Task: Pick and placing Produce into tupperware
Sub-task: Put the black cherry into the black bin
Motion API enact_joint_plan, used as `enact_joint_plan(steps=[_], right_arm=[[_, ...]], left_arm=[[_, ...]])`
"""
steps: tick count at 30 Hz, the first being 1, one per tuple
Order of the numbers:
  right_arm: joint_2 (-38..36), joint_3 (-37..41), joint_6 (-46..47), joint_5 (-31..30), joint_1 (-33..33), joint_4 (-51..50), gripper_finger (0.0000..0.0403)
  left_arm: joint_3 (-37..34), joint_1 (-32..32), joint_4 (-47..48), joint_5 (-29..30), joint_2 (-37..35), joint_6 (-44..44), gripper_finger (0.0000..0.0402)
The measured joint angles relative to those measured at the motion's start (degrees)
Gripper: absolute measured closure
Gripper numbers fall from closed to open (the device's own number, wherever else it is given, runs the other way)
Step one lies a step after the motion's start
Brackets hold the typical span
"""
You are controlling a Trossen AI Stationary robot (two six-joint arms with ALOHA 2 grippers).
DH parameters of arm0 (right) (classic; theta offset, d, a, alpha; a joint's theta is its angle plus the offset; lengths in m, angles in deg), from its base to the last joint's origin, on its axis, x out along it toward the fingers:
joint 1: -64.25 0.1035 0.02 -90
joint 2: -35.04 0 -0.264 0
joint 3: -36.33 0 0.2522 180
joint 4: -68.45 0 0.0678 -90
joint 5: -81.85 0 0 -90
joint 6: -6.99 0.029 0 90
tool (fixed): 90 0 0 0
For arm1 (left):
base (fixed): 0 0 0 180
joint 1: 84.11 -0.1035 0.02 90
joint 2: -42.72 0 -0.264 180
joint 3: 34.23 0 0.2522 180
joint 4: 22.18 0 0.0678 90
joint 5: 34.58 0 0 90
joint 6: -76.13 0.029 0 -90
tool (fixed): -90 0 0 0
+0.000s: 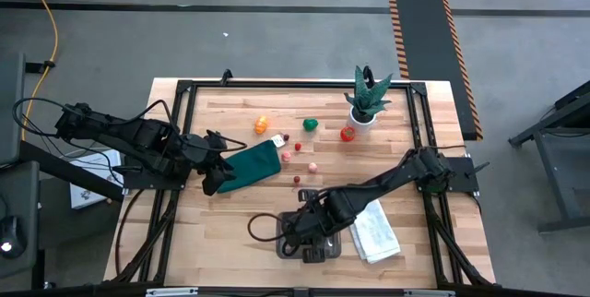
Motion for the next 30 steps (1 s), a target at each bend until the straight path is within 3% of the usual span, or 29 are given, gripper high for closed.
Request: enact_joint_plan(steps=[12, 30], right_arm=[[-0.1, 6.1, 2.6, 0.0, 1.5, 5.6, 0.0302], [-0.1, 6.4, 1.5, -0.9, 1.5, 5.2, 0.0302]], left_arm=[[0.0, 0.0, -0.1, -1.1, 0.0, -0.6, 0.0243], [0.0, 0.0, -0.1, -1.4, 0.0, -0.7, 0.0243]])
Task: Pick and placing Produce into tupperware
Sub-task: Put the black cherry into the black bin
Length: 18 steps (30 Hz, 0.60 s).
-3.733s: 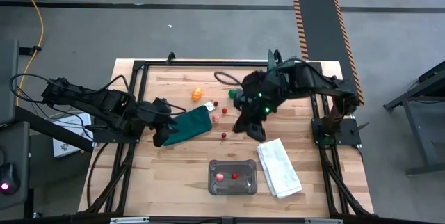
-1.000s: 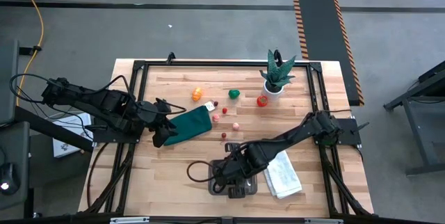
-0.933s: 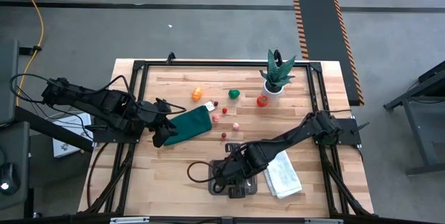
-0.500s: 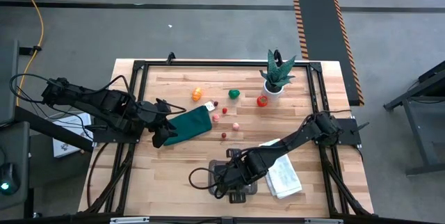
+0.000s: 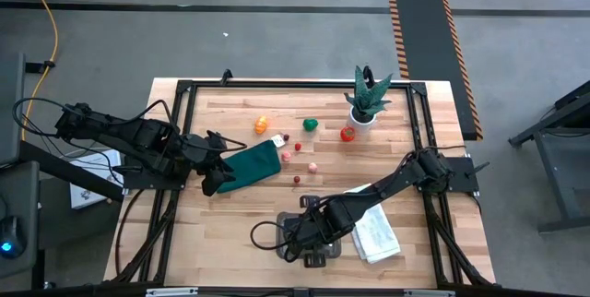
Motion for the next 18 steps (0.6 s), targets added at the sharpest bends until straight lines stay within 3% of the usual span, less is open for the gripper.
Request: enact_joint_plan(steps=[18], right_arm=[[-1.3, 0.0, -3.0, -1.7, -0.1, -3.9, 0.0302]], left_arm=[[0.0, 0.0, -0.5, 0.3, 0.0, -1.7, 0.0243]])
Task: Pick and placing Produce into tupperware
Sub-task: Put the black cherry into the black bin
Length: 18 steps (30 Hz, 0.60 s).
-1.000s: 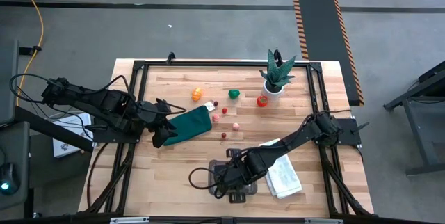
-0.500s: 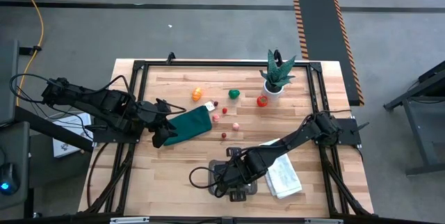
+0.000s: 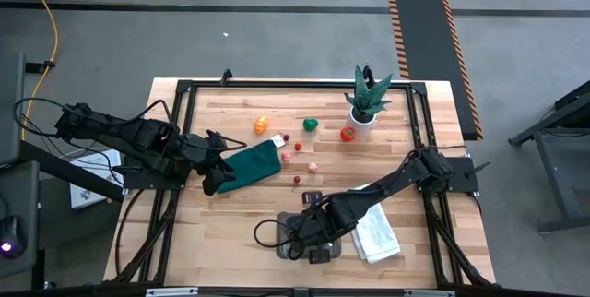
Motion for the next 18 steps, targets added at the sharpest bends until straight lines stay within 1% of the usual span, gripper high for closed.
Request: enact_joint_plan(steps=[5, 13, 18], right_arm=[[-0.4, 0.0, -0.3, 0.1, -0.4, -1.2, 0.0302], [-3.1, 0.0, 0.0, 0.6, -0.8, -4.3, 0.0302], [-5.8, 0.0, 0.1, 1.2, -0.8, -2.2, 0.0302]], left_arm=[[0.0, 0.0, 0.0, 0.0, 0.0, 0.0, 0.0243], [0.0, 0.0, 0.0, 0.0, 0.0, 0.3, 0.0243], [0.0, 0.0, 0.0, 0.4, 0.0, 0.4, 0.0243]])
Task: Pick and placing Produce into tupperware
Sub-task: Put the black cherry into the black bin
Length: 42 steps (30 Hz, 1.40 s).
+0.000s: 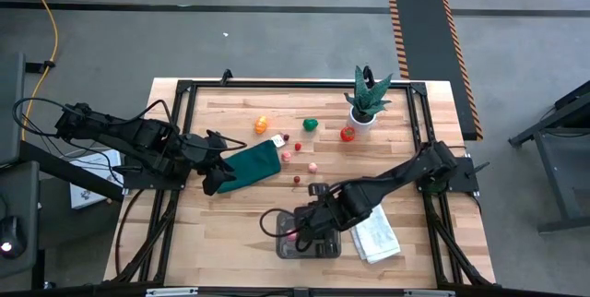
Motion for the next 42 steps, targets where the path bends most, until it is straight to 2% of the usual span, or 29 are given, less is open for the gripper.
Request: enact_joint_plan(steps=[6, 12, 17, 22, 42], right_arm=[[-0.5, 1.7, -1.9, -0.6, -0.5, 4.9, 0.0302], [-1.9, 13.2, 0.1, 1.7, -1.4, 12.2, 0.0302], [-5.7, 23.8, 4.2, 3.6, -1.3, 24.2, 0.0302], [-7.3, 30.8, 7.0, 4.0, -1.4, 29.4, 0.0302], [-7.0, 40.2, 8.0, 6.8, -4.2, 43.0, 0.0302]], left_arm=[[0.0, 0.0, 0.0, 0.0, 0.0, 0.4, 0.0243], [0.0, 0.0, 0.1, 0.0, 0.0, 0.4, 0.0243], [0.0, 0.0, 0.1, 0.0, 0.0, 0.6, 0.0243], [0.0, 0.0, 0.1, 0.0, 0.0, 1.0, 0.0243], [0.0, 0.0, 0.1, 0.0, 0.0, 1.0, 0.0243]])
